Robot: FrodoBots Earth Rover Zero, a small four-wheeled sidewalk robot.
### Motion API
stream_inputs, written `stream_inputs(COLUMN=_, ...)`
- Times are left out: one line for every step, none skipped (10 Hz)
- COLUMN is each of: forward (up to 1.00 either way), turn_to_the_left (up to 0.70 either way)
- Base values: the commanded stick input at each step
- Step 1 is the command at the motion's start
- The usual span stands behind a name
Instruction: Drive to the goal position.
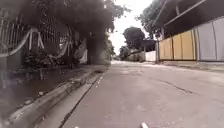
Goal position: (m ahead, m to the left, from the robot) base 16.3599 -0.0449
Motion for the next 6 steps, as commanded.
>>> stream_inputs(forward=-0.58, turn_to_the_left=0.00)
stream_inputs(forward=-0.60, turn_to_the_left=0.00)
stream_inputs(forward=-0.43, turn_to_the_left=0.00)
stream_inputs(forward=-0.17, turn_to_the_left=0.00)
stream_inputs(forward=0.00, turn_to_the_left=0.00)
stream_inputs(forward=0.00, turn_to_the_left=0.00)
